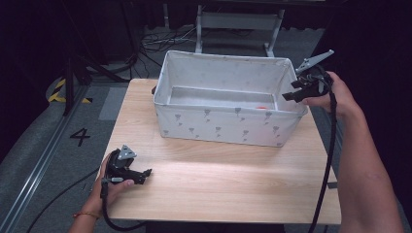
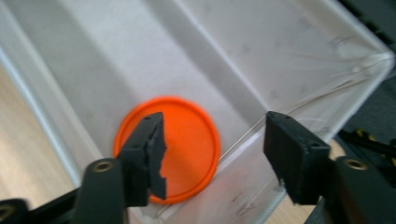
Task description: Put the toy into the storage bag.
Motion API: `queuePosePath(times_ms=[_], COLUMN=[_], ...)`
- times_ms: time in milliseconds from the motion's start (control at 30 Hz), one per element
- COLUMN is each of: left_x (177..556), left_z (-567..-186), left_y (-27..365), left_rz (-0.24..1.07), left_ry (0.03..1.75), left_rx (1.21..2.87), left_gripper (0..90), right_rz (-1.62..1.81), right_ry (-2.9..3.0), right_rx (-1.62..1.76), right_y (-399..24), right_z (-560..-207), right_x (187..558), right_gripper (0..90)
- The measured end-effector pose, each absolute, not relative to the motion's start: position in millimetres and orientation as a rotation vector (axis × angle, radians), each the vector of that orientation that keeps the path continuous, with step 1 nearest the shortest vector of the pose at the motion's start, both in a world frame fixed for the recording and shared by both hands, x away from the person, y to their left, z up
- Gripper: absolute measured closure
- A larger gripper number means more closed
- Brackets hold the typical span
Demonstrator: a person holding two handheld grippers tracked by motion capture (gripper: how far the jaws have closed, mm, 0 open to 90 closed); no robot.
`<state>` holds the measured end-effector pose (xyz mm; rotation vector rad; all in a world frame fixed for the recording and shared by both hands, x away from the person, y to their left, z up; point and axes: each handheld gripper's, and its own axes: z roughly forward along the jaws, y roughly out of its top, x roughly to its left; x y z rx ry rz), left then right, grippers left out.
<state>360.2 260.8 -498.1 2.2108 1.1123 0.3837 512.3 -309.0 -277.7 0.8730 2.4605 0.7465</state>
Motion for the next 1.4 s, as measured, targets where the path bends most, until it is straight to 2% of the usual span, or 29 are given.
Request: queuePosePath(times_ms=[100,500,1033,1400], left_x=[360.2,360.1,359.8,359.9], left_z=[-498.1,-498.1,-498.0,-498.0], left_y=[260.8,260.8,260.9,261.1], left_rz=[0.384,0.385,0.388,0.392], left_ry=[1.113,1.112,1.112,1.11], left_rx=[2.211,2.211,2.211,2.212], left_gripper=[0.3,0.4,0.5,0.5], right_rz=[0.842,0.965,0.962,0.901], right_ry=[2.391,2.195,2.168,2.188], right_rx=[0.883,1.001,0.965,0.887], right_y=[-310.8,-320.5,-329.4,-324.4], right_z=[-269.4,-256.9,-262.6,-288.3], right_x=[502.1,468.1,422.3,383.9], right_gripper=[29.9,19.0,20.1,20.3])
